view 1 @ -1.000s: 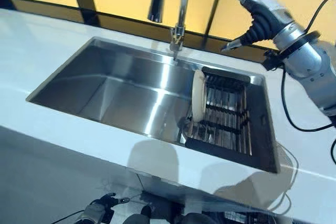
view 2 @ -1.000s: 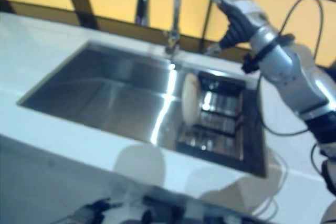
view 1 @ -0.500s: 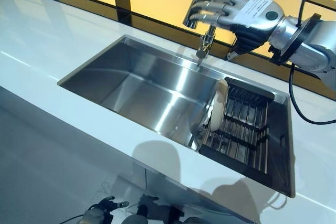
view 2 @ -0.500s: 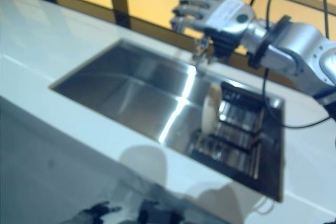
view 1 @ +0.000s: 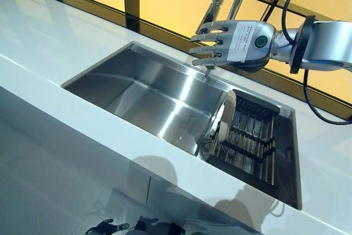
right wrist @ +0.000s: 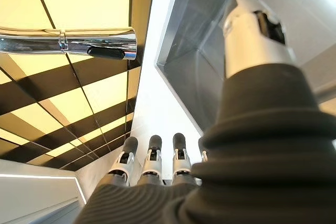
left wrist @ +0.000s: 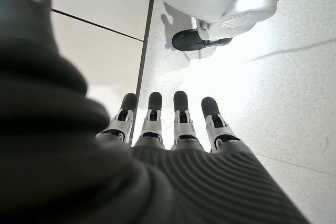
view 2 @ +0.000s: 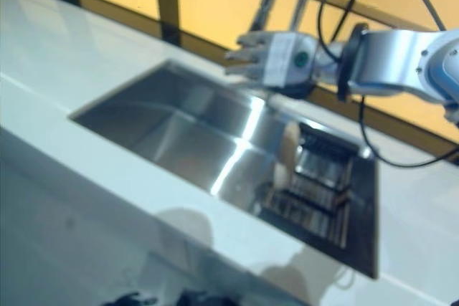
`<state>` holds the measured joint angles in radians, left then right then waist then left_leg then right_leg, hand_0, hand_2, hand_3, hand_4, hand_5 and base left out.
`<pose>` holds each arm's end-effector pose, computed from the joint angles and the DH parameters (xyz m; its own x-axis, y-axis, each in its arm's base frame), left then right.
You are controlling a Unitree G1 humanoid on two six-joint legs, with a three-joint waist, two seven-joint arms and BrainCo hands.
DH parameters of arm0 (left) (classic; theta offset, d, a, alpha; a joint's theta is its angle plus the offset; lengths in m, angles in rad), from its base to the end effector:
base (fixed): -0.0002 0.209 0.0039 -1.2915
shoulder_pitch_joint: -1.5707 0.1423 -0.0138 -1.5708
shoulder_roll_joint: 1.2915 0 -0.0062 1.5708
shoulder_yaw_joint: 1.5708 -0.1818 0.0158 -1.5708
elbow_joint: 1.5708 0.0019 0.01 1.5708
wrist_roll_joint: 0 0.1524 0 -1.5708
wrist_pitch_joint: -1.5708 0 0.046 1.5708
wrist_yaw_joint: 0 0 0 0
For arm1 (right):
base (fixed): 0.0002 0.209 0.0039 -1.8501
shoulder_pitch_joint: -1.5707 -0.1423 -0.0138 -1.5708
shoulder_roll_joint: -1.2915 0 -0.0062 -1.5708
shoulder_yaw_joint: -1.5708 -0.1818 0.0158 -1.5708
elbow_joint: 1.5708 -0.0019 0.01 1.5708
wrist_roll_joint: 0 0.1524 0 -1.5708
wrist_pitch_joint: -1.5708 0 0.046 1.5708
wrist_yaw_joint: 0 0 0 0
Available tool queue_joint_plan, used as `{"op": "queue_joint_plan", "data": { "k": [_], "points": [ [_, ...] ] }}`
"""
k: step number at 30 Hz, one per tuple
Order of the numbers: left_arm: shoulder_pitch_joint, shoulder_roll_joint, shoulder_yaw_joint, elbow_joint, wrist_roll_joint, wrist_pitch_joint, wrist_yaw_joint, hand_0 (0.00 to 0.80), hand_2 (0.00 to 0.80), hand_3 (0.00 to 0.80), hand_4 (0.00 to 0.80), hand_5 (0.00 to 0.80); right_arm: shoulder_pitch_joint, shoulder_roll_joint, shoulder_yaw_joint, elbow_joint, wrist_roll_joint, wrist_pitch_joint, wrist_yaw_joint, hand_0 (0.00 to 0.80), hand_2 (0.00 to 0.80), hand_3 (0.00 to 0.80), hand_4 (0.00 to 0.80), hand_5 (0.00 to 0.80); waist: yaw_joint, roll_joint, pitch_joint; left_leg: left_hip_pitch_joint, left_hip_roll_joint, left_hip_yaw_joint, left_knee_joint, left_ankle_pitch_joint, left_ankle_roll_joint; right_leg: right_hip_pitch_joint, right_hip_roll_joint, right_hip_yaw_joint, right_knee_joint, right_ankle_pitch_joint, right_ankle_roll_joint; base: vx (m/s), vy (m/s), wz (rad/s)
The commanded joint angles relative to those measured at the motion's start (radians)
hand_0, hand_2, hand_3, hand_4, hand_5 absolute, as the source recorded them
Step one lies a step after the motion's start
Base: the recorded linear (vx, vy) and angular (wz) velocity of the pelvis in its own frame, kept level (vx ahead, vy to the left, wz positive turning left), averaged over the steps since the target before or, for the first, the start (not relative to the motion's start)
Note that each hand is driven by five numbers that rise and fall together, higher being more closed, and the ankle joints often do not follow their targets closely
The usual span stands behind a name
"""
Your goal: Take plates into dishwasher
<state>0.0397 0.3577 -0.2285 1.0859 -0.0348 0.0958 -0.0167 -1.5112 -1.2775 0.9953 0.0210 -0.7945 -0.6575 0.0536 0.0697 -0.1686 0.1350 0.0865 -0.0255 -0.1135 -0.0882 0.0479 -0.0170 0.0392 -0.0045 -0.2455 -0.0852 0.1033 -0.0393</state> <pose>0.0822 0.2561 -0.1139 0.3282 0.2287 -0.9165 0.2044 0.9301 0.3052 0.2659 -0.1653 0.3404 0.5785 0.7850 -0.2217 0.6297 -0.6025 -0.4904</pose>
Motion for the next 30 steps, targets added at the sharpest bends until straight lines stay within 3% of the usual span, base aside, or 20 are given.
{"op": "queue_joint_plan", "data": {
  "k": [1,9,15,22,30],
  "points": [
    [-0.001,0.049,0.041,0.003,-0.037,-0.025,0.008,0.000,0.000,0.000,0.000,0.000,-0.164,-0.091,0.107,0.091,0.040,-0.025,0.053,0.000,0.000,0.000,0.000,0.000,0.015,-0.016,-0.025,-0.020,-0.024,0.118,0.001,-0.103,0.021,0.072,0.044,0.007,-0.002,-0.191,0.049,0.024,0.034,0.01],
    [0.001,0.045,0.043,0.001,-0.037,-0.038,0.012,0.000,0.000,0.000,0.000,0.000,-0.219,-0.084,0.177,0.074,0.193,-0.035,0.263,0.000,0.000,0.000,0.000,0.000,0.009,-0.016,-0.029,-0.011,-0.025,0.129,0.001,-0.112,0.026,0.085,0.041,0.000,-0.002,-0.198,0.046,0.008,0.003,0.00],
    [0.002,0.047,0.042,-0.002,-0.043,-0.037,0.010,0.000,0.000,0.000,0.000,0.000,-0.220,-0.073,0.194,0.081,0.235,-0.027,0.295,0.000,0.000,0.000,0.000,0.000,0.005,-0.014,-0.035,-0.004,-0.028,0.132,0.001,-0.115,0.029,0.090,0.039,0.006,-0.002,-0.199,0.044,0.007,0.003,0.00],
    [0.006,0.042,0.034,0.005,-0.035,-0.026,0.006,0.000,0.000,0.000,0.000,0.000,-0.118,-0.038,0.085,0.076,0.300,0.024,0.372,0.000,0.000,0.000,0.000,0.000,0.010,-0.003,-0.035,0.001,-0.029,0.130,0.001,-0.119,0.035,0.095,0.036,0.006,-0.002,-0.200,0.044,0.005,-0.002,0.00],
    [0.013,0.045,0.026,0.006,-0.018,-0.024,-0.002,0.000,0.000,0.000,0.000,0.000,-0.050,-0.014,0.017,0.105,0.290,0.035,0.406,0.000,0.000,0.000,0.000,0.000,0.011,0.011,-0.032,-0.003,-0.029,0.134,0.001,-0.118,0.038,0.087,0.035,0.012,-0.002,-0.198,0.045,0.013,-0.013,0.00]
  ]
}}
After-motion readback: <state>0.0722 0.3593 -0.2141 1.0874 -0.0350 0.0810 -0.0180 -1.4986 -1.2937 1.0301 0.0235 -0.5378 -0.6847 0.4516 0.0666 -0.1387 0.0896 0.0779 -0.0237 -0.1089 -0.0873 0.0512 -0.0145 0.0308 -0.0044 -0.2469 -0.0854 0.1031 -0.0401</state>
